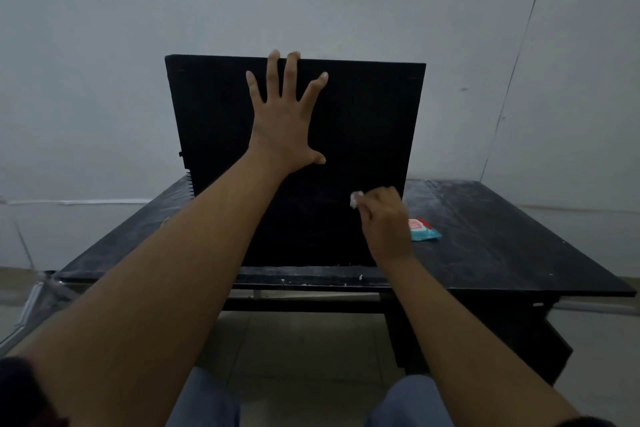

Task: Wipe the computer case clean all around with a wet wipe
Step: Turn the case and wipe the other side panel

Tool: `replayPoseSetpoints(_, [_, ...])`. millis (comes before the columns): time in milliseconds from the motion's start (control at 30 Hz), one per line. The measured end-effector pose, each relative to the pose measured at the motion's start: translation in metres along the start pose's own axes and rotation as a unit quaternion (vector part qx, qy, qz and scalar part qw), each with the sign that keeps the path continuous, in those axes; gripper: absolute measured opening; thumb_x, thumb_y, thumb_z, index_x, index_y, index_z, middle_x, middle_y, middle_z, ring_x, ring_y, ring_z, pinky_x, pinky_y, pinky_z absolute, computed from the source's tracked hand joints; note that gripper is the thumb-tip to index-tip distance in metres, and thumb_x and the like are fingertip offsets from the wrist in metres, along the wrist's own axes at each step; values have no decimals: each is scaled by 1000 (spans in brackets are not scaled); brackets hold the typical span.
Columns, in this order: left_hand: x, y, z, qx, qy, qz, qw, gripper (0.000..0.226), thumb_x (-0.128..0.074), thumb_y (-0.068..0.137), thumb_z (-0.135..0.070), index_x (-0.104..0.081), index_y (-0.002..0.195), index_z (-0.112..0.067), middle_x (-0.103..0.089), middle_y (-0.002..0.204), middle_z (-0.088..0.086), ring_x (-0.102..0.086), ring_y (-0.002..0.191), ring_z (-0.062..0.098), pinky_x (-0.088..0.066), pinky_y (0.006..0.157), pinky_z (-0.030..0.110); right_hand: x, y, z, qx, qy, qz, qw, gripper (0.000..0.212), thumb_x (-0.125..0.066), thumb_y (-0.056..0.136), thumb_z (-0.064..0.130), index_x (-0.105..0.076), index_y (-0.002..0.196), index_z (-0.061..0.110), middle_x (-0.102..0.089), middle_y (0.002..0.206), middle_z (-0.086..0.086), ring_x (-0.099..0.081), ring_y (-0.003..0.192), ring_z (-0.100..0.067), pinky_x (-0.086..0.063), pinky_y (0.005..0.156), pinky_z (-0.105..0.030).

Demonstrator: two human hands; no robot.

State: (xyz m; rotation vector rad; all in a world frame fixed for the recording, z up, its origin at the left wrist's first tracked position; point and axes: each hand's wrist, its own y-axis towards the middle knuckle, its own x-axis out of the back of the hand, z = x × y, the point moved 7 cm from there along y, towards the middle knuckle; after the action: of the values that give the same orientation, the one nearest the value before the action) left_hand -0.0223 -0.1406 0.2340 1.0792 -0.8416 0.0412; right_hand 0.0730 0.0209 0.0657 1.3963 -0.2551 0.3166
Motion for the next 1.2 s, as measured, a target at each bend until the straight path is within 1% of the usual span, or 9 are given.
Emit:
replayPoseSetpoints(167, [-2, 2, 0, 4, -1, -1, 1000, 146, -90, 50, -78, -12, 164, -33, 1, 174, 20, 8, 160, 51, -6, 120, 82, -27, -30, -1, 97, -47, 98, 989, 4, -78, 93, 8, -75, 92, 6, -69, 98, -10, -55, 94, -25, -54, 76, -43])
replayPoseSetpoints(367, [-4, 3, 0, 4, -10, -5, 1000, 144, -92, 49, -76, -15, 163, -33, -1, 174, 21, 6, 160, 51, -6, 120, 81, 26, 57, 4, 1, -13, -100, 995, 15, -76, 98, 12, -79, 111, 6, -76, 94, -10, -61, 90, -27, -55, 77, -38])
replayPoseSetpoints(433, [-4, 2, 2, 0, -15, -10, 1000, 143, -92, 50, -76, -17, 163, -33, -2, 174, 20, 6, 160, 51, -7, 120, 82, 25, 56, 6, -8, -9, -109, 994, 13, -76, 99, 17, -80, 102, 5, -75, 91, -9, -60, 88, -25, -53, 74, -35])
replayPoseSetpoints(700, [-15, -13, 10, -10, -77, -55, 996, 133, -88, 57, -75, -22, 165, -33, 5, 177, 14, 10, 162, 44, -5, 122, 79, -26, -26, 7, 137, -88, 74, 984, 18, -80, 97, 23, -76, 85, 10, -70, 84, -7, -55, 87, -25, -46, 74, -39])
replayPoseSetpoints(800, [-43, -56, 13, 23, -142, -82, 986, 113, -83, 72, -63, -27, 165, -31, 2, 178, 12, 10, 164, 38, -4, 125, 75, -6, 8, 12, 110, -92, 15, 990, 19, -74, 101, 31, -80, 90, 16, -73, 83, -3, -55, 84, -24, -35, 73, -36])
replayPoseSetpoints(933, [-90, -130, 27, 120, -218, -117, 961, 92, -80, 85, -48, -34, 162, -26, -10, 176, 12, 0, 165, 33, -9, 126, 72, 5, 23, 12, 9, -33, -82, 996, 21, -74, 101, 29, -80, 93, 11, -70, 83, -3, -54, 80, -23, -39, 68, -36])
replayPoseSetpoints(1033, [-124, -170, 43, 192, -218, -96, 952, 100, -80, 86, -55, -28, 166, -26, -5, 177, 13, 3, 165, 35, -9, 126, 72, -21, -7, 25, 70, -48, -47, 995, 20, -74, 103, 24, -76, 89, 10, -64, 81, -5, -53, 77, -24, -40, 66, -38])
replayPoseSetpoints(1133, [-148, -192, 42, 178, -177, -44, 967, 114, -74, 85, -73, -16, 171, -25, 5, 178, 14, 9, 164, 38, -6, 126, 72, -34, -18, 35, 171, -83, 15, 982, 22, -71, 105, 25, -76, 86, 14, -63, 79, -3, -54, 78, -24, -41, 70, -41])
replayPoseSetpoints(1200, [-160, -202, 41, 169, -171, -31, 970, 118, -72, 83, -78, -15, 171, -23, 7, 178, 15, 9, 164, 40, -5, 126, 73, -24, 2, 36, 152, -101, -25, 983, 25, -71, 104, 28, -74, 83, 15, -64, 78, -2, -54, 79, -26, -36, 74, -40])
